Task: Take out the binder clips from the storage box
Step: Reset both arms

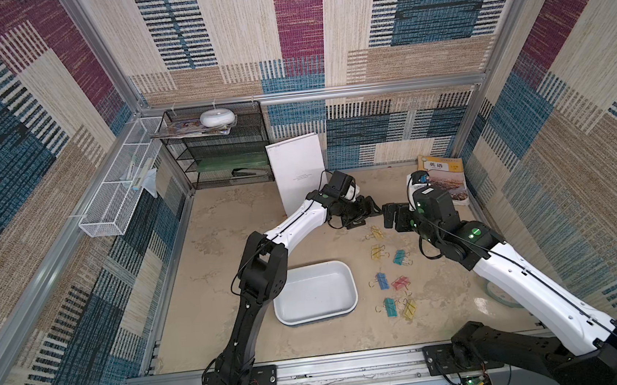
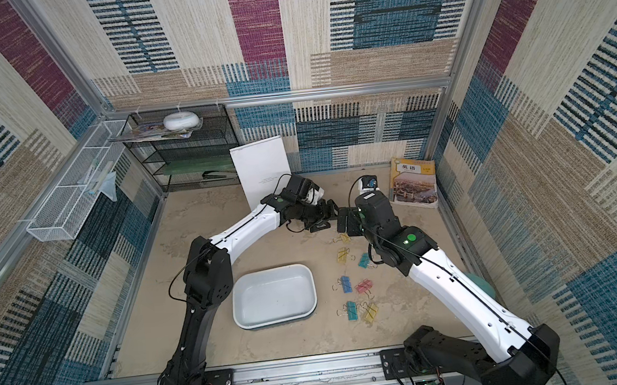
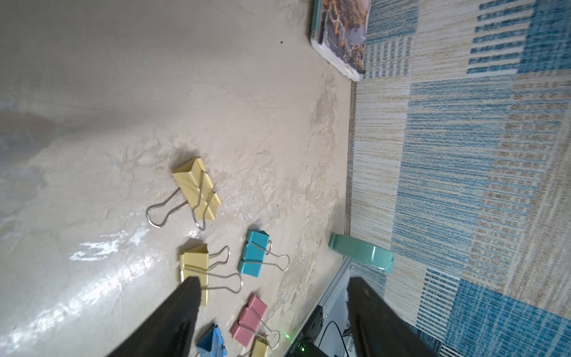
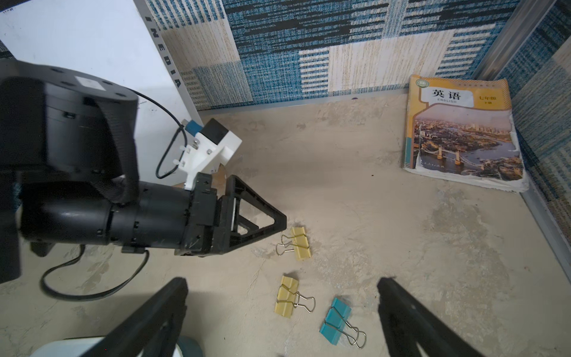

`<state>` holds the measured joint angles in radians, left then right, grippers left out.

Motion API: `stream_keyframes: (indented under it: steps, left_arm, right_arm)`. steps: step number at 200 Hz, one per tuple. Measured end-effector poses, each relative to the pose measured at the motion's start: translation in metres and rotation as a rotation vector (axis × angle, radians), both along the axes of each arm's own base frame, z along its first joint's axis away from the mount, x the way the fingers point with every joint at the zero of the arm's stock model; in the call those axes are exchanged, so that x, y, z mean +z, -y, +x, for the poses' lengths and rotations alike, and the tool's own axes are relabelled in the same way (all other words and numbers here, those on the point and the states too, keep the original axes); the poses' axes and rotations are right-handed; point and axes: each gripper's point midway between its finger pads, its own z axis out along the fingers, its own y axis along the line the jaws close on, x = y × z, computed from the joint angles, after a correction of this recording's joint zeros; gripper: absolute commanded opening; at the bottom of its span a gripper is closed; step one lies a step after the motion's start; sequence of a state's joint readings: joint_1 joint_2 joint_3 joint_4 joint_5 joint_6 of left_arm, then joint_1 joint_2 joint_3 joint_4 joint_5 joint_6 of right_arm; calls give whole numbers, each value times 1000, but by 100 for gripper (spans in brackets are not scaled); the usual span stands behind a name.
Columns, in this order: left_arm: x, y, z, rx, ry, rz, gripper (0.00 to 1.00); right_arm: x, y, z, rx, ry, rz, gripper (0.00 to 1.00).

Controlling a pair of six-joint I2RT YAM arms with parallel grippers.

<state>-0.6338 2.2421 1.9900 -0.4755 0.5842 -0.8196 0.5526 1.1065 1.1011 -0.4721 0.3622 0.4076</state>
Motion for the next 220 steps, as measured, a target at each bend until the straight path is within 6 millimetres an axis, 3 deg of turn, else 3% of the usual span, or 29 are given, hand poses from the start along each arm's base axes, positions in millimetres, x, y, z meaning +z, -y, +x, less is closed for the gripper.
stream_keyframes:
  steps: [27,42,73,98,135,171,191,220]
  left_arm:
    - [26,-37,-1,74,81,55,91]
    - [39,-60,-2,126,127,97,99]
    - [69,-128,-9,283,253,215,100]
    - [77,-203,-16,472,334,341,100]
    - [62,-328,-41,801,416,562,100]
    - [20,-435,-84,1067,469,813,100]
    - [2,-474,-100,1140,495,935,100]
    - [-29,-502,-104,1107,499,1096,100]
  right_arm:
    - [-6,2,3,-14,16,3,99]
    - [-11,7,4,-35,31,-3,99]
    - [-17,23,12,-100,98,-31,99]
    - [-24,42,21,-178,156,-63,99]
    - [-52,74,34,-305,211,-134,99]
    - [-84,114,45,-430,226,-206,99]
    - [-110,140,46,-495,193,-252,99]
    - [-135,174,43,-575,188,-279,99]
